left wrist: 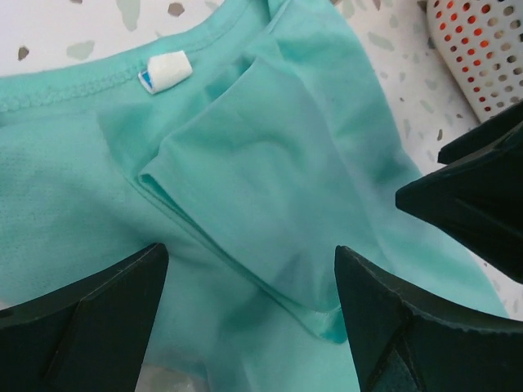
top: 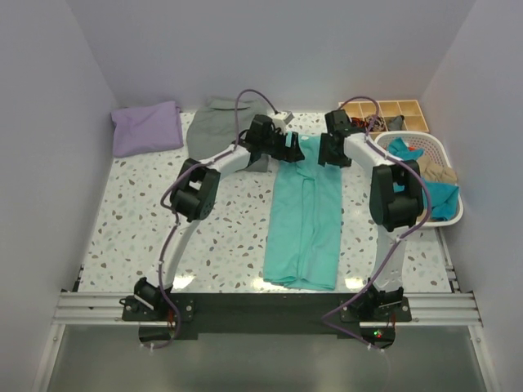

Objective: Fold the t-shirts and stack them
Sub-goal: Fold the tshirt

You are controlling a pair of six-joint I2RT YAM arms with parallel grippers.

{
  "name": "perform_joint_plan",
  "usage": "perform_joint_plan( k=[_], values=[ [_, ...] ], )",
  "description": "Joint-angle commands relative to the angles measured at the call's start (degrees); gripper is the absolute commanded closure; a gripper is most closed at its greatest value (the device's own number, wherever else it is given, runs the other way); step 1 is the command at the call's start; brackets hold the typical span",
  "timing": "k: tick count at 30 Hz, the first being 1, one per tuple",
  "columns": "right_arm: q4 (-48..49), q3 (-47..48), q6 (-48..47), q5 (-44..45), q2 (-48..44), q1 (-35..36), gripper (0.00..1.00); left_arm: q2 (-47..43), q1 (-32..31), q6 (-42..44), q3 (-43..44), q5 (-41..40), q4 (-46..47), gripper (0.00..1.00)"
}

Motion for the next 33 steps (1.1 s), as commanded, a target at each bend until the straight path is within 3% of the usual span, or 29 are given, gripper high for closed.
perform_joint_plan(
  k=[1,6,13,25,29,33],
  values=[
    [1.20,3.86,0.34,-0.41,0.77,-0.67,0.39,0.63,-0.01,3.15,5.34,-4.40,-7.24,0.12],
    [-0.55,9.74,0.52,-4.02,6.04,-0.93,0.39,1.59,0.60,7.19,7.97,-13.10,-10.68,0.10],
    [-6.71,21.96,-0.53,-7.27,17.54,-1.11,0.39,3.96,3.41,7.64,11.06,-13.55,-11.12,0.09],
    [-10.66,37.43,-2.64,-13.42,27.40,-1.20,0.39,8.62,5.52,9.31,17.82,-14.52,-11.56,0.07],
    [-2.70,31.58,-3.34,-16.06,23.55,-1.29,0.39,6.00,5.52,10.80,16.78,-13.65,-9.46,0.06],
    [4.53,24.35,-3.61,-19.05,15.38,-1.37,0.39,0.46,5.17,10.54,10.46,-12.94,-5.15,0.05]
  ],
)
